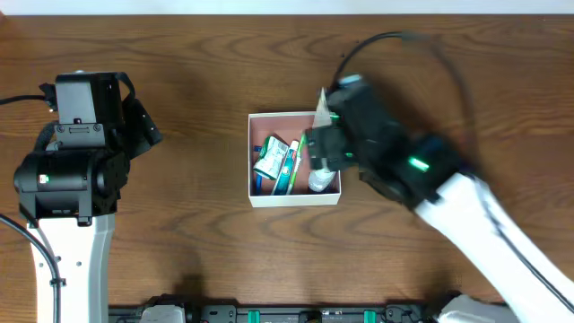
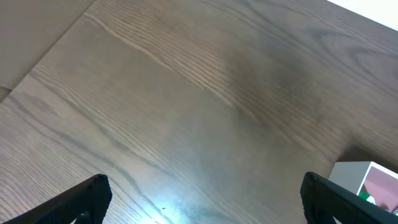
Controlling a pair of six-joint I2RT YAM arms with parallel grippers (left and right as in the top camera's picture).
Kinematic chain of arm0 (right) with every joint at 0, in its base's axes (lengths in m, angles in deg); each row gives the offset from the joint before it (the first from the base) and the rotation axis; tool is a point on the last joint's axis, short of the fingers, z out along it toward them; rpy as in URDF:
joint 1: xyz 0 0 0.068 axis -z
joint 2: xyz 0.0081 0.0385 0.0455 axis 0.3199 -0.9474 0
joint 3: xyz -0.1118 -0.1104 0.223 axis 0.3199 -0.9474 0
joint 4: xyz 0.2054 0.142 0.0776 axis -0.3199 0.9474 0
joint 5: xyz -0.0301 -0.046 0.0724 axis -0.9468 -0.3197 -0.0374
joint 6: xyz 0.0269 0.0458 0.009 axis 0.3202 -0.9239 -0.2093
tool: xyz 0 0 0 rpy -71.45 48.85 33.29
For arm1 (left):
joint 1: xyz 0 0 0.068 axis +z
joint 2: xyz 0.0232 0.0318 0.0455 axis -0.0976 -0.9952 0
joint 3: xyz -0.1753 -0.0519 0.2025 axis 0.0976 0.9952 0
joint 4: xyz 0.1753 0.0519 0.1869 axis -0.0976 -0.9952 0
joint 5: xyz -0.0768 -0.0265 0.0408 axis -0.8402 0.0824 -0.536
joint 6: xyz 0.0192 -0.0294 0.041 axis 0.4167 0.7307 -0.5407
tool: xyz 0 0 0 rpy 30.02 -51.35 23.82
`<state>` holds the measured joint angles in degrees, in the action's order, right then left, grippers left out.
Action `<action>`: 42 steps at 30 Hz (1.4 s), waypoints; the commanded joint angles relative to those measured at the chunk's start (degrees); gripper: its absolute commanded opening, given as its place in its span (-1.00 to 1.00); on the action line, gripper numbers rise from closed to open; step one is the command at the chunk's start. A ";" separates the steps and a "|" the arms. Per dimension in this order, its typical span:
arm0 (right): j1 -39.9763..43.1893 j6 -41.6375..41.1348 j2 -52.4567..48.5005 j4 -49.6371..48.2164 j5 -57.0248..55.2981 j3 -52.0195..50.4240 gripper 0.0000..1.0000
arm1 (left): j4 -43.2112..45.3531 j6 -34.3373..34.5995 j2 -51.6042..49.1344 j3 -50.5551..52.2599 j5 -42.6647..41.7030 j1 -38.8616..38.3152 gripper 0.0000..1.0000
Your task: Pack container
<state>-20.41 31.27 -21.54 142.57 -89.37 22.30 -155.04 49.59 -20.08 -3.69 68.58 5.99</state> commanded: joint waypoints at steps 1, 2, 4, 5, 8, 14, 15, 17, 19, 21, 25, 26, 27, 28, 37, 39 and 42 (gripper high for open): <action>1.20 4.20 8.02 0.52 -9.81 1.49 0.98 | -0.15 -0.11 -0.24 -0.44 0.74 0.35 0.96; 1.29 4.20 9.94 0.50 -11.15 1.49 0.99 | -0.15 -0.11 -0.22 -0.42 0.74 0.35 0.96; 1.29 4.20 14.08 0.70 -11.63 1.49 0.98 | -0.15 -0.11 -0.22 -0.42 0.74 0.35 0.96; 1.29 4.22 15.80 0.98 -11.63 1.49 0.99 | -0.15 -0.11 -0.24 -0.42 0.74 0.35 0.96; 1.29 4.22 20.11 3.02 -12.31 1.49 0.99 | -0.15 -0.11 -0.24 -0.42 0.74 0.35 0.96; 1.29 5.31 27.21 5.75 -22.08 1.49 0.99 | -0.15 -0.11 -0.24 -0.42 0.74 0.35 0.96; 1.29 5.31 27.98 6.40 -24.65 1.49 0.99 | -0.15 -0.11 -0.24 -0.42 0.74 0.35 0.96; 1.29 5.31 28.96 8.17 -28.70 1.49 0.99 | -0.15 -0.11 -0.22 -0.42 0.74 0.35 0.96; 1.29 5.29 29.51 10.62 -30.99 1.46 0.99 | -0.15 -0.11 -0.24 -0.42 0.74 0.35 0.96; 1.73 5.27 29.92 11.96 -31.39 0.92 0.98 | -0.15 -0.11 -0.24 -0.44 0.74 0.35 0.96; 9.25 5.05 31.50 11.54 -23.08 -2.12 0.98 | -0.15 -0.11 -0.24 -0.42 0.74 0.35 0.96; 11.93 5.05 31.93 11.17 -20.35 -3.21 0.98 | -0.15 -0.11 -0.24 -0.42 0.74 0.35 0.96; 14.88 5.05 32.35 10.69 -17.62 -4.63 0.99 | -0.15 -0.11 -0.24 -0.42 0.74 0.35 0.96; 18.25 5.07 32.83 10.03 -14.75 -6.38 0.99 | -0.15 -0.11 -0.24 -0.42 0.74 0.35 0.96; 36.22 5.07 39.69 -1.68 -0.26 -28.55 0.99 | -0.15 -0.11 -0.24 -0.42 0.74 0.35 0.96; 36.39 5.05 42.71 -5.11 -0.04 -34.51 0.99 | -0.15 -0.11 -0.24 -0.42 0.74 0.35 0.96; 36.37 5.05 46.56 -8.85 1.29 -41.75 0.99 | -0.15 -0.11 -0.24 -0.42 0.74 0.35 0.96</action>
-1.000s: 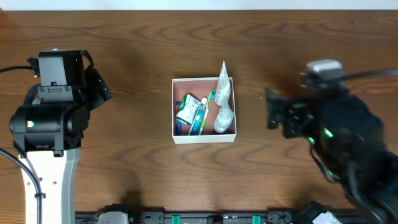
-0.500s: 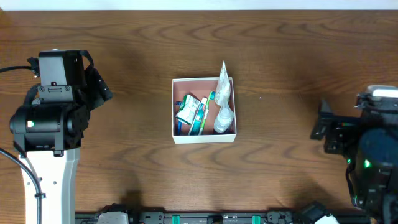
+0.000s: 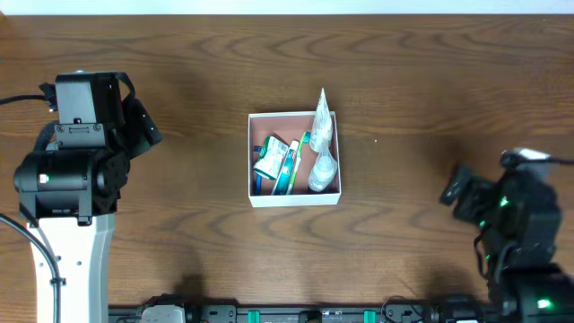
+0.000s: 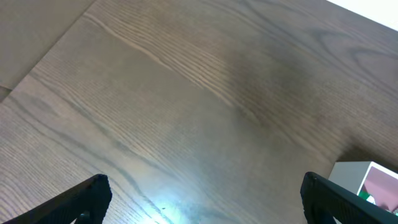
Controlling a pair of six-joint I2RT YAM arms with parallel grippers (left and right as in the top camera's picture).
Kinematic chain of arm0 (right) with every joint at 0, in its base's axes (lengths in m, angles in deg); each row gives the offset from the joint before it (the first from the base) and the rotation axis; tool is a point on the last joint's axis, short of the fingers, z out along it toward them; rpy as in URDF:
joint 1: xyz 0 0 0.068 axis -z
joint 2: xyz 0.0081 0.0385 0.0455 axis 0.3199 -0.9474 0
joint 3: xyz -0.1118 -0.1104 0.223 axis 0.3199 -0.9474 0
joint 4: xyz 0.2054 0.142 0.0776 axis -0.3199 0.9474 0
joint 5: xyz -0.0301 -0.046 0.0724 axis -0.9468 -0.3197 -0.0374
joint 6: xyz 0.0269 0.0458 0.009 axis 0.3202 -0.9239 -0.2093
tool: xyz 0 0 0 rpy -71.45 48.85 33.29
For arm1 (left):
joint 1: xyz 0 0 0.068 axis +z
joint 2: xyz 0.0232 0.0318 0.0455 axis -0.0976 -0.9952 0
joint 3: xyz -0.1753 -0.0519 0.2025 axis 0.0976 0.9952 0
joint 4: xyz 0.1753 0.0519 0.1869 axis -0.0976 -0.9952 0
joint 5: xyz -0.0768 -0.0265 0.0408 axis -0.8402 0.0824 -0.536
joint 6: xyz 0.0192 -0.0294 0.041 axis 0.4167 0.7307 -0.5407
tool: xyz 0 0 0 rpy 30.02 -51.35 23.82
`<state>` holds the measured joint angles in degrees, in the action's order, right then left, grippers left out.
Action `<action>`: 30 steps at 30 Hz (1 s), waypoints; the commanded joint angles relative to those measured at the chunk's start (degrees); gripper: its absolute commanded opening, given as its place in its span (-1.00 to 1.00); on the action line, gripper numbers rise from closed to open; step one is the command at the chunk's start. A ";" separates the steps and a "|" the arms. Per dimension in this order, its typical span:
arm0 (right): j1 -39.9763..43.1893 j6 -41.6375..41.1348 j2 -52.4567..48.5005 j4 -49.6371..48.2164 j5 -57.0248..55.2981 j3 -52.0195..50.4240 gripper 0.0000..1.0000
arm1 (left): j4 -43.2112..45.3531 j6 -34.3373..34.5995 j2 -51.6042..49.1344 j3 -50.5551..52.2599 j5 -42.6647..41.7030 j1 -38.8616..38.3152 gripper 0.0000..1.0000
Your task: Pack container
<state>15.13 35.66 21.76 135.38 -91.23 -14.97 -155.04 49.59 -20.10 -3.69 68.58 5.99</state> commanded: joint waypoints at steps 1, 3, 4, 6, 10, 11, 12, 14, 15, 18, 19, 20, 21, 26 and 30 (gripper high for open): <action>0.83 0.66 4.59 -2.58 4.00 -6.60 0.99 | -0.15 -0.11 -0.20 -0.42 0.74 0.35 0.96; 0.83 0.66 7.80 -4.39 5.75 -11.10 0.98 | -0.15 -0.11 -0.22 -0.42 0.74 0.35 0.96; 0.85 0.66 8.98 -4.81 6.21 -12.52 0.98 | -0.15 -0.11 -0.22 -0.42 0.74 0.35 0.96; 0.85 0.63 11.93 -4.98 6.82 -15.43 0.99 | -0.15 -0.11 -0.22 -0.42 0.74 0.35 0.96; 0.85 0.66 17.66 -4.92 6.95 -19.91 0.98 | -0.15 -0.11 -0.22 -0.42 0.74 0.35 0.96; 0.85 0.63 18.86 -4.92 6.99 -20.94 0.99 | -0.15 -0.11 -0.22 -0.42 0.74 0.35 0.96; 0.85 0.66 19.87 -4.92 7.23 -21.86 0.98 | -0.15 -0.11 -0.22 -0.42 0.74 0.35 0.97; 0.85 0.63 21.75 -4.94 7.43 -23.71 0.99 | -0.15 -0.11 -0.22 -0.42 0.74 0.35 0.96; 0.85 0.63 22.60 -4.96 7.61 -24.63 0.98 | -0.15 -0.11 -0.22 -0.42 0.74 0.35 0.96; 0.85 0.63 25.27 -4.96 7.78 -27.45 0.98 | -0.15 -0.11 -0.22 -0.42 0.74 0.35 0.96; 0.85 0.63 26.34 -4.96 7.76 -28.39 0.98 | -0.15 -0.11 -0.22 -0.42 0.74 0.35 0.96; 0.85 0.66 27.28 -4.96 7.76 -29.20 0.99 | -0.15 -0.11 -0.22 -0.42 0.74 0.35 0.96; 0.87 0.66 28.24 -4.96 7.76 -30.05 0.99 | -0.15 -0.11 -0.22 -0.42 0.74 0.35 0.96; 0.90 0.63 34.05 -4.98 7.78 -34.16 0.98 | -0.15 -0.11 -0.22 -0.44 0.74 0.35 0.96; 0.90 0.63 35.58 -4.92 7.78 -35.50 0.98 | -0.15 -0.11 -0.22 -0.44 0.74 0.35 0.96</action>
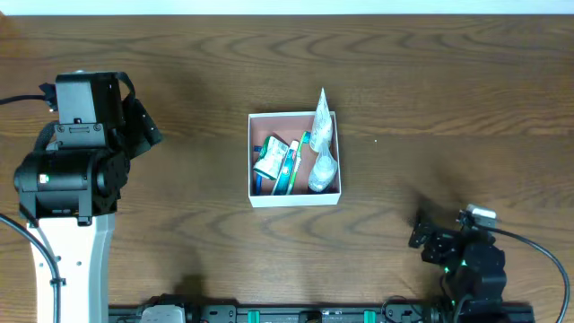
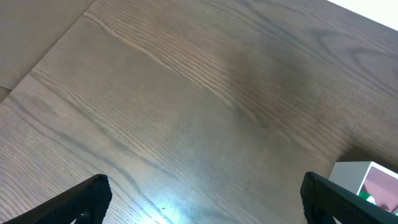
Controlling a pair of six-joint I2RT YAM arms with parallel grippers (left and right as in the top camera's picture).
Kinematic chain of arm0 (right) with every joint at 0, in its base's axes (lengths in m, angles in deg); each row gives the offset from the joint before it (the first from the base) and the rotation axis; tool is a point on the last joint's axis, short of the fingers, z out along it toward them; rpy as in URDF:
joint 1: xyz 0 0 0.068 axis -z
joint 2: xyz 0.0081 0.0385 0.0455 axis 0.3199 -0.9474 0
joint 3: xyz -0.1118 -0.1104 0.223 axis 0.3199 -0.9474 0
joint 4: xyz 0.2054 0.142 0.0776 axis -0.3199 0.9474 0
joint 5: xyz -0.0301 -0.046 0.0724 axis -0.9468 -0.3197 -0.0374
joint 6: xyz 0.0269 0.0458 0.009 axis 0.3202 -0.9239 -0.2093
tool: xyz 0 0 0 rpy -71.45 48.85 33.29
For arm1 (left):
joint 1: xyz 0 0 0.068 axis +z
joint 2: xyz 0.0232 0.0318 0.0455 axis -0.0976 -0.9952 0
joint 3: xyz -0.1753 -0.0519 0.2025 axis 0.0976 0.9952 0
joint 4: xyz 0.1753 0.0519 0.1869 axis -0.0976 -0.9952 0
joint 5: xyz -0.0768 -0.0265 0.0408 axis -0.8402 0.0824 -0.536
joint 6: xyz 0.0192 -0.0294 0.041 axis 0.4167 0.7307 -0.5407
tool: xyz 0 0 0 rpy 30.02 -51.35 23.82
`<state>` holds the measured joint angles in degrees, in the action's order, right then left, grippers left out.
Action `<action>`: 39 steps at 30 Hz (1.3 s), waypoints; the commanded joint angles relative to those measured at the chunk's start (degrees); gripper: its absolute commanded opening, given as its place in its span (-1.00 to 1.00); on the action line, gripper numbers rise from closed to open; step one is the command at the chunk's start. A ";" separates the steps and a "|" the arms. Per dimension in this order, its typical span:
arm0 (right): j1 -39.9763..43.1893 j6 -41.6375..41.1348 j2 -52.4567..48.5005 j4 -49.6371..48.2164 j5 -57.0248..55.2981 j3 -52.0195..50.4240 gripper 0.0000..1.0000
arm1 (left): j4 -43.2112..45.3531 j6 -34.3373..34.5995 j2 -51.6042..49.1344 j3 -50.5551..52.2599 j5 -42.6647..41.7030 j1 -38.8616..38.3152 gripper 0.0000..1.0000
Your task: Pack container
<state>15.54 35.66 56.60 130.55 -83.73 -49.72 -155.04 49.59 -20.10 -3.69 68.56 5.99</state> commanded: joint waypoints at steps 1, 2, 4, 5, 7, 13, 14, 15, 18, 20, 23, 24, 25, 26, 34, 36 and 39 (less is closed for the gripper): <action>0.48 0.66 0.74 -0.07 0.26 -0.90 0.98 | -0.15 -0.11 -0.22 -0.42 0.76 0.35 0.96; 0.48 0.66 0.74 -0.07 0.28 -1.05 0.98 | -0.15 -0.11 -0.22 -0.42 0.76 0.35 0.96; 0.48 0.66 0.74 -0.07 0.28 -1.36 0.98 | -0.15 -0.11 -0.20 -0.44 0.76 0.35 0.96; 0.48 0.66 0.74 0.00 0.28 -1.38 0.98 | -0.15 -0.11 -0.20 -0.44 0.76 0.35 0.96; 0.48 0.66 0.74 0.07 0.26 -1.38 0.99 | -0.15 -0.11 -0.20 -0.42 0.76 0.35 0.96; 0.48 0.66 0.74 0.09 0.28 -1.38 0.99 | -0.15 -0.11 -0.22 -0.42 0.76 0.35 0.96; 0.48 0.66 0.74 0.09 0.28 -1.38 0.98 | -0.15 -0.11 -0.22 -0.42 0.76 0.35 0.96; 0.48 0.66 0.74 0.09 0.26 -1.38 0.98 | -0.15 -0.11 -0.20 -0.42 0.76 0.35 0.96; 0.48 0.66 0.74 0.09 0.26 -1.38 0.98 | -0.15 -0.11 -0.22 -0.42 0.76 0.35 0.96; 0.48 0.66 0.74 0.09 0.26 -1.38 0.98 | -0.15 -0.11 -0.22 -0.42 0.76 0.35 0.96; 0.48 0.66 0.74 0.09 0.28 -1.38 0.99 | -0.15 -0.11 -0.22 -0.42 0.76 0.35 0.96; 0.48 0.66 0.74 0.09 0.28 -1.38 0.99 | -0.15 -0.11 -0.22 -0.42 0.76 0.35 0.96; 0.48 0.68 0.74 0.09 0.28 -1.38 0.98 | -0.15 -0.11 -0.22 -0.42 0.76 0.35 0.96; 0.48 0.66 0.74 0.09 0.26 -1.38 0.98 | -0.15 -0.11 -0.22 -0.42 0.76 0.35 0.96; 0.48 0.66 0.74 0.09 0.26 -1.38 0.98 | -0.35 -0.11 0.98 -0.39 0.76 0.35 0.96; 0.48 0.66 0.74 0.09 0.26 -1.38 0.98 | -1.14 -0.13 3.19 -0.04 0.76 0.35 0.96; 0.48 0.66 0.74 0.09 0.26 -1.38 0.98 | -1.38 -0.11 7.43 1.84 0.74 0.35 0.96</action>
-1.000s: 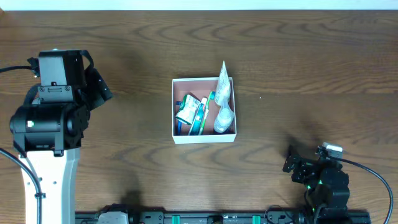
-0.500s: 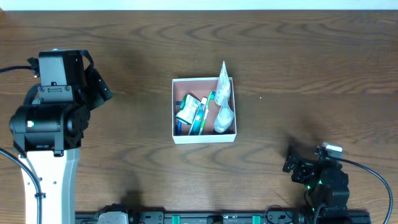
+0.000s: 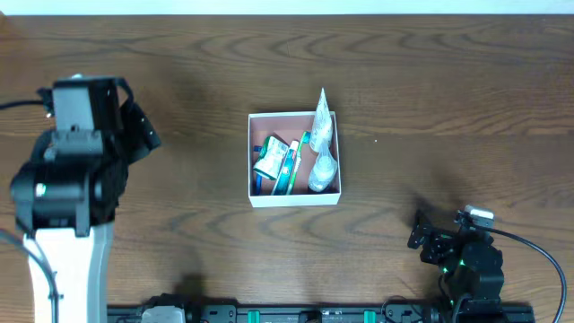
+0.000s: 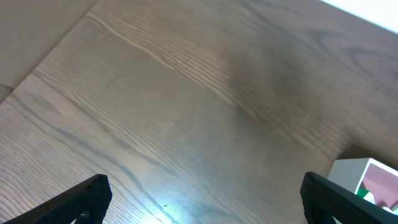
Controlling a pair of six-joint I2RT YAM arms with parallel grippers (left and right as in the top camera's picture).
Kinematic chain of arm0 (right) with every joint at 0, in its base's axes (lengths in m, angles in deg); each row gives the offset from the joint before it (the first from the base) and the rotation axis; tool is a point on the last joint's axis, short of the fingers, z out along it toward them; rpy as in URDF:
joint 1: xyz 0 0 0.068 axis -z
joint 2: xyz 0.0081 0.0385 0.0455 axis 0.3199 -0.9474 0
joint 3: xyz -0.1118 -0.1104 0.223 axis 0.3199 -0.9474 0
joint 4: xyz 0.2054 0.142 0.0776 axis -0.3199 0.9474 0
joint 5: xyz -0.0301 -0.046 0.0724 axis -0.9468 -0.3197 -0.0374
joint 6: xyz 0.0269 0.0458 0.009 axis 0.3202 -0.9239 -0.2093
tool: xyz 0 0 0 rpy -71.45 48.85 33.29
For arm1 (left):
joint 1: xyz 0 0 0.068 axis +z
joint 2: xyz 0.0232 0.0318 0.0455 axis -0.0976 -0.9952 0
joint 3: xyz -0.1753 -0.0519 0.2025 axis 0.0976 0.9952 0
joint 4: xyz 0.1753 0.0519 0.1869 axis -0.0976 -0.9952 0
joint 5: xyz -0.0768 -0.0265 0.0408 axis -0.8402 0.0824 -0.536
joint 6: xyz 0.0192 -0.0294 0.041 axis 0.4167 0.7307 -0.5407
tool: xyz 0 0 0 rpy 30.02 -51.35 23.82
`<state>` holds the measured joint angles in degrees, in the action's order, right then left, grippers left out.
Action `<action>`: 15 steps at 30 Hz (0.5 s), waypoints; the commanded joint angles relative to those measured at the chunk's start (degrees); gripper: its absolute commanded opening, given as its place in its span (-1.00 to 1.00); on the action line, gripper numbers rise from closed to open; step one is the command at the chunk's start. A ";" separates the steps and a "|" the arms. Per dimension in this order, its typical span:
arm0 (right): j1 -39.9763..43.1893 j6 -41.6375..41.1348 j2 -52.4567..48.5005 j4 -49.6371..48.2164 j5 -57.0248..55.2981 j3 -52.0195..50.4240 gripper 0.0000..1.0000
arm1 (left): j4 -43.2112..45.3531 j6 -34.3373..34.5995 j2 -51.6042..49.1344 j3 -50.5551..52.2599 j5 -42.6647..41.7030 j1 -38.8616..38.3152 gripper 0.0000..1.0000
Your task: Pack container
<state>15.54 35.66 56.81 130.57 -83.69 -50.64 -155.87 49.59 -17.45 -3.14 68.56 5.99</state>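
Observation:
A white box (image 3: 251, 161) stands mid-table, holding green-and-blue packets (image 3: 275, 160) and a clear plastic bag (image 3: 323, 148) whose tip pokes over the far right rim. My left gripper (image 3: 146, 135) hovers left of the box. In the left wrist view it (image 4: 205, 196) is open wide, with only bare wood between its dark fingers (image 4: 87, 198). The box's corner (image 4: 364, 174) shows at that view's right edge. My right arm (image 3: 462, 260) is folded at the front right, its gripper (image 3: 420, 235) too small and dark to read.
The brown wooden table (image 3: 179, 54) spreads all round the box. A black cable (image 3: 538, 247) runs from the right arm toward the right edge. The arms' base rail (image 3: 305, 314) lines the front edge.
My left arm has shifted slightly at the left of the table, still open over bare wood. The right arm and the box's contents are unchanged.
First my right gripper was at the box's right side, by the clear bag. Then it was far off to the right, with the bag left in the box. After that it sat folded at the front right, where it stays. The left gripper stayed open throughout.

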 commanded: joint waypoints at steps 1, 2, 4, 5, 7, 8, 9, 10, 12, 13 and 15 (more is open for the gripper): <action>0.48 0.66 0.52 0.07 0.22 -0.46 0.98 | -0.61 -0.11 6.45 2.36 0.76 0.35 0.96; 0.48 0.66 0.52 0.07 0.22 -0.46 0.98 | -0.59 -0.11 8.04 3.56 0.74 0.35 0.96; 0.48 0.66 0.52 0.07 0.22 -0.46 0.99 | -0.28 -0.11 11.58 7.06 0.55 0.35 0.96; 0.48 0.66 0.52 0.07 0.24 -0.46 0.99 | 0.11 -0.11 13.25 9.03 0.52 0.35 0.96; 0.48 0.66 0.52 0.07 0.22 -0.46 0.98 | 1.29 -0.15 16.85 13.79 0.55 0.48 0.96; 0.48 0.66 0.52 0.07 0.22 -0.46 0.98 | 2.03 -0.11 18.93 16.68 0.52 0.76 0.96; 0.48 0.66 0.52 0.07 0.24 -0.46 0.98 | 2.67 -0.11 21.05 19.71 0.15 1.07 0.96; 0.48 0.68 0.52 0.07 0.24 -0.46 0.98 | 3.87 -0.13 23.54 23.34 -0.74 1.46 0.96; 0.48 0.66 0.52 0.07 0.24 -0.46 0.98 | 6.34 -0.15 27.10 28.55 -2.27 2.14 0.96; 0.48 0.66 0.52 0.07 0.22 -0.46 0.99 | 7.85 -0.31 28.94 31.26 -3.17 2.58 0.96; 0.48 0.66 0.52 0.07 0.22 -0.46 0.99 | 11.13 -0.59 32.54 36.61 -5.29 3.39 0.97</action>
<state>15.54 35.66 56.90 130.57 -83.67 -50.75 -146.97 49.56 11.16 28.09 66.48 8.24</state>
